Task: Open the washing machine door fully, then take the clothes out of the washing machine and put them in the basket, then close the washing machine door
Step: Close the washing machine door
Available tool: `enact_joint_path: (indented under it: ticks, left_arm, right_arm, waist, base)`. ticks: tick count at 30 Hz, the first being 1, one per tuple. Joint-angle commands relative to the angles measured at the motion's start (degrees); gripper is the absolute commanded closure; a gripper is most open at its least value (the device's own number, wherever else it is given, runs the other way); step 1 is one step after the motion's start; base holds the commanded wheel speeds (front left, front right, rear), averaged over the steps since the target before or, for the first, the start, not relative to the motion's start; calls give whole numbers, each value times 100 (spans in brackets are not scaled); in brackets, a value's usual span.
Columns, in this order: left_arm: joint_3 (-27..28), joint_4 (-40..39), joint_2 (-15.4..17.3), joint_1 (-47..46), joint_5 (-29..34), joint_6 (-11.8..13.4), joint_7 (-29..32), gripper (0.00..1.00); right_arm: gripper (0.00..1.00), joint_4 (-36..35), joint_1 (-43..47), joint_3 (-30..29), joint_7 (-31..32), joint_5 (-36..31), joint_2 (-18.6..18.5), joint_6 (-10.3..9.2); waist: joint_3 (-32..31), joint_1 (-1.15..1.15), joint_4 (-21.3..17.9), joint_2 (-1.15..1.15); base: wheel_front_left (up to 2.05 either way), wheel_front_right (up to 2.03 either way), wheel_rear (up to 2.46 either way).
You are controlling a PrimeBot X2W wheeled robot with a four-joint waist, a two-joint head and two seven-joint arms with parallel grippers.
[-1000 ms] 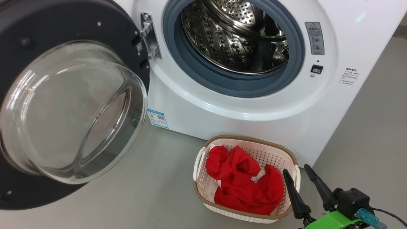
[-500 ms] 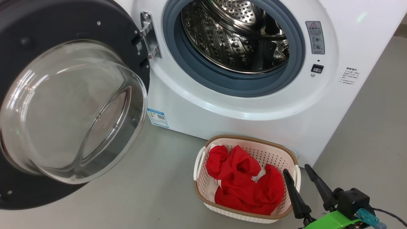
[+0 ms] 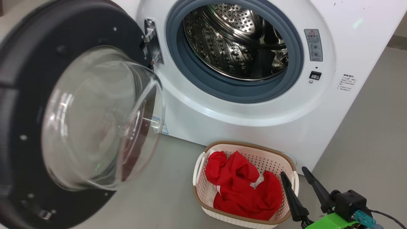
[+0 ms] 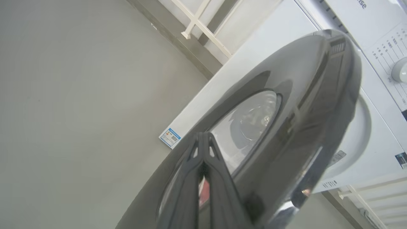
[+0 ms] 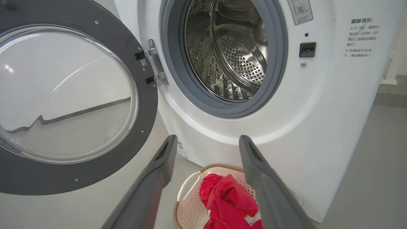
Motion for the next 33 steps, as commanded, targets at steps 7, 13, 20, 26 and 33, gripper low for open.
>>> enact_joint_path:
  ticks: [7, 13, 20, 26, 33]
  left_arm:
    - [-133, -1044, 302, 451, -572, -41, 358, 100]
    - [-459, -1801, 275, 562, -849, -41, 408, 100]
    - [-875, -2503, 174, 531, -1107, -41, 414, 100]
    - [-1228, -3000, 70, 458, -1155, -42, 248, 100]
    - [-1491, -3359, -79, 319, -1194, -42, -101, 100]
  right_arm:
    - [0, -136, 76, 135, -37, 12, 10, 36]
    - [0, -139, 86, 155, -37, 66, 11, 36]
    - [0, -149, 99, 161, -37, 86, 12, 36]
    - [0, -162, 115, 128, -37, 77, 12, 36]
    - [0, -168, 113, 102, -37, 64, 12, 36]
  waist:
    - [-120, 0, -15, 0]
    - [-165, 0, -37, 0]
    - [-187, 0, -119, 0]
    - [-174, 0, -218, 0]
    - [-141, 0, -294, 0]
  base:
    - [0, 0, 0]
    - [0, 0, 0]
    - [0, 0, 0]
    - [0, 0, 0]
    - [0, 0, 0]
